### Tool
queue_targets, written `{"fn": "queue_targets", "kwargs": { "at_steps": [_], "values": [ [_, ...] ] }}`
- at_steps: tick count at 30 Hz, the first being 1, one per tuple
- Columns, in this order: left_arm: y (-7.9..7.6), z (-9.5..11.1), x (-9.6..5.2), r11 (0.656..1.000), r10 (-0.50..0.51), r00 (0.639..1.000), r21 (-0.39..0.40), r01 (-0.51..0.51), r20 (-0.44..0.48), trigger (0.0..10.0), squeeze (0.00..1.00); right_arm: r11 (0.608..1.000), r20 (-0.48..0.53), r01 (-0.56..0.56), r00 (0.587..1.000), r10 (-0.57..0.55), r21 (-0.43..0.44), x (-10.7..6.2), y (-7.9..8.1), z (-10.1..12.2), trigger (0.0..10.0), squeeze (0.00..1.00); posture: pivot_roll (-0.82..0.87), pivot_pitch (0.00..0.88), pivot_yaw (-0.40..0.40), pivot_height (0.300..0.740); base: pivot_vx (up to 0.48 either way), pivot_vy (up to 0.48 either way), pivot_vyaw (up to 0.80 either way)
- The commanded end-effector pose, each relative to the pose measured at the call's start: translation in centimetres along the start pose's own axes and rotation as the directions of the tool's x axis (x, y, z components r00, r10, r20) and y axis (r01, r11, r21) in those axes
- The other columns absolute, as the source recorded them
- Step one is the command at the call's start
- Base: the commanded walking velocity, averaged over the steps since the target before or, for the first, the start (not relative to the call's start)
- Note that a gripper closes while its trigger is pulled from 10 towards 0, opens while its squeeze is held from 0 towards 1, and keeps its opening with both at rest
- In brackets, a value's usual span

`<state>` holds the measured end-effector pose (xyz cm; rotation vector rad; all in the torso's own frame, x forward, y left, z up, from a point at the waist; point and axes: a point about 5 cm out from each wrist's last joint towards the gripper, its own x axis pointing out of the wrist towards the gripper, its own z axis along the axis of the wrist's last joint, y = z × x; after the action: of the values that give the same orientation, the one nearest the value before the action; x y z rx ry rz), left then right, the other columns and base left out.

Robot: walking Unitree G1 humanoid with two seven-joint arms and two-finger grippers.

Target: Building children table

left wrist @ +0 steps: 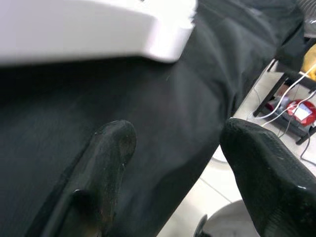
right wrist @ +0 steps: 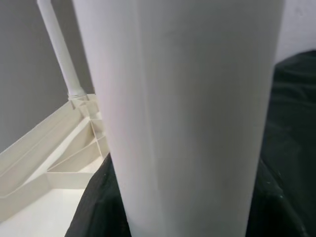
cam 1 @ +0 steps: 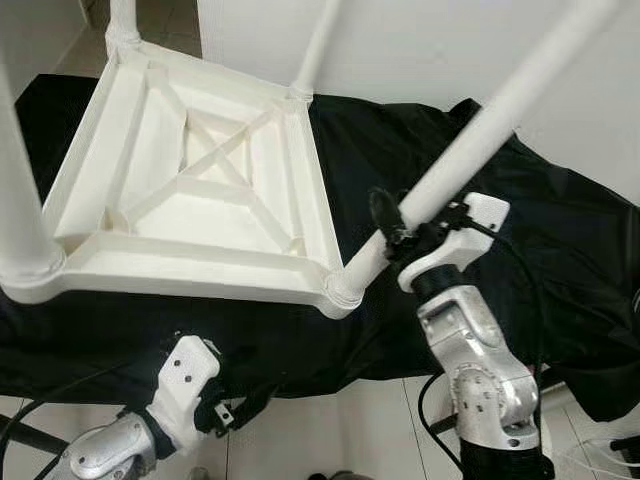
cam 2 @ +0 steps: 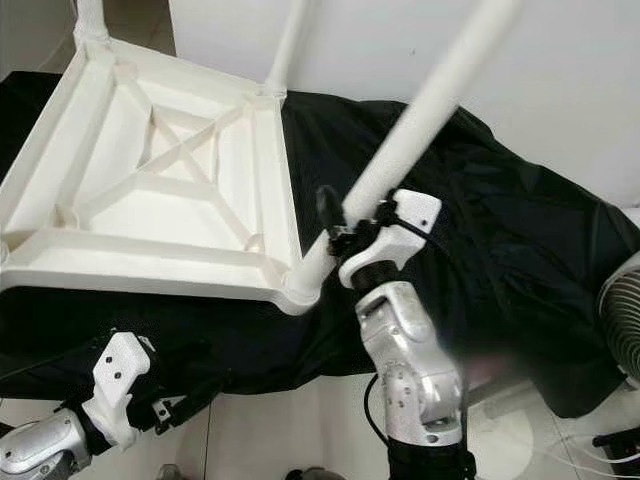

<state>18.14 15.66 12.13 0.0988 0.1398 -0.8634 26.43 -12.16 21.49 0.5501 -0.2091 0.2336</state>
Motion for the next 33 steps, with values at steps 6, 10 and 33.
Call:
{"fn": "queue_targets", "kwargs": {
  "at_steps": [6,10,33],
  "values": [
    [2.7,-1.3,-0.8,0.991,0.131,0.991,-0.036,-0.132,-0.021,10.0,0.0,0.926,-0.128,0.197,0.978,-0.163,0.323,-2.0,-2.4,-3.2,10.0,0.0,0.02,0.15,-0.073,0.74,0.0,0.0,0.0],
    [5.4,-1.7,-2.0,0.963,0.267,0.963,-0.036,-0.268,-0.031,10.0,0.0,0.9,-0.148,0.222,0.973,-0.178,0.374,-2.6,-3.3,-3.4,10.0,0.0,0.02,0.151,-0.073,0.74,0.0,0.0,0.0],
    [15.7,13.2,2.3,0.776,0.627,0.677,-0.237,-0.584,0.385,10.0,0.0,0.802,-0.222,0.193,0.972,-0.077,0.565,-3.7,-6.4,-4.9,10.0,0.0,0.03,0.136,-0.061,0.74,0.0,0.0,0.0]
  ]
}}
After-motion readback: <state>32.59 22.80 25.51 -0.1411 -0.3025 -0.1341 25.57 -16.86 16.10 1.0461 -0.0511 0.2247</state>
